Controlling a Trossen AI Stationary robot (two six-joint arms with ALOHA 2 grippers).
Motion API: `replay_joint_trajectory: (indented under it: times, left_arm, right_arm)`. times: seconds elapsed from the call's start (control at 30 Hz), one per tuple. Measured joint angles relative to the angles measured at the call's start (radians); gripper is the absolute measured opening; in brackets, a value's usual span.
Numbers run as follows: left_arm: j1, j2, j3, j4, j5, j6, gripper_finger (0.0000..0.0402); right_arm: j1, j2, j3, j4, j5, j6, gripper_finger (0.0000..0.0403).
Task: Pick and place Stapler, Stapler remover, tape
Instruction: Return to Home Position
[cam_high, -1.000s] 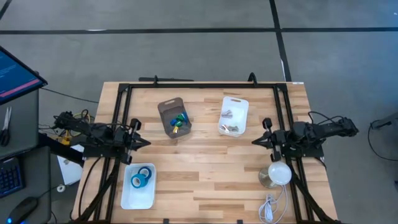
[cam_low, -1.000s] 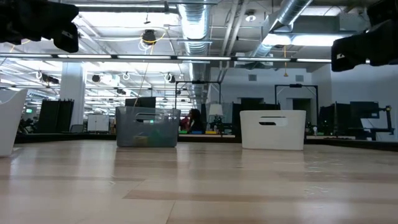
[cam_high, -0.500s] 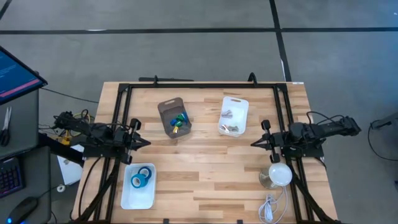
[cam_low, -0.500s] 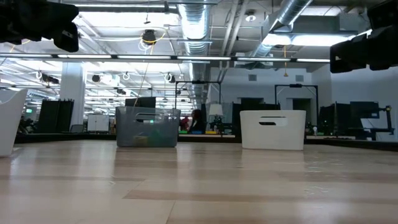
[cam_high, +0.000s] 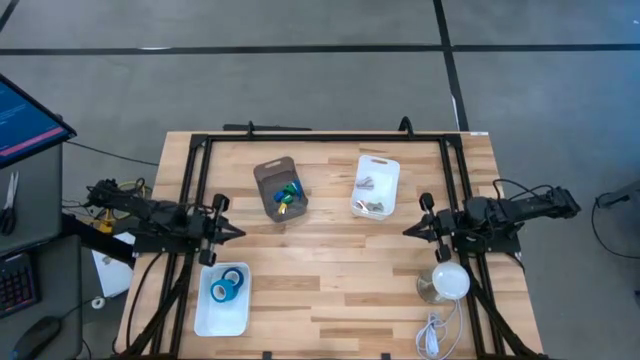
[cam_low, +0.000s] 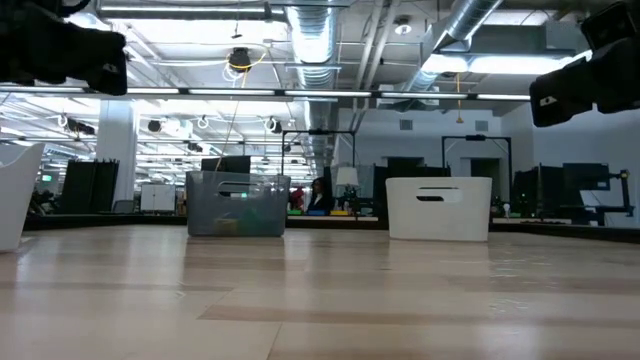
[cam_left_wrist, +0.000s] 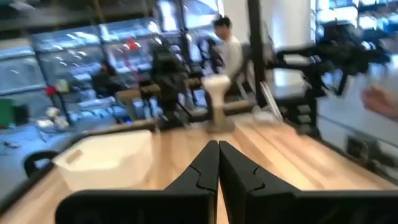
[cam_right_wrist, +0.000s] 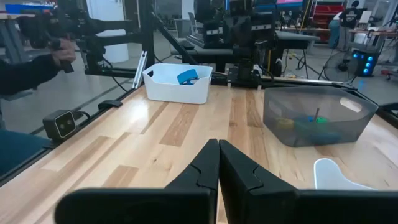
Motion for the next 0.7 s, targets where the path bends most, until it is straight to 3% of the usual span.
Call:
replay_joint_trajectory:
  times: [0.3,0.7]
  left_arm:
    - [0.0,0.008,0.001,-0.076,0.285,0.003,0.0002]
    - [0.0,0.126,0.002,-0.08,0.305,-0.057,0.0004]
  right_arm:
    - [0.0,0.0,0.0,0.0,0.0,0.0,0.0]
    - [0.0,0.0,-0.001,0.0,0.0,0.0,0.0]
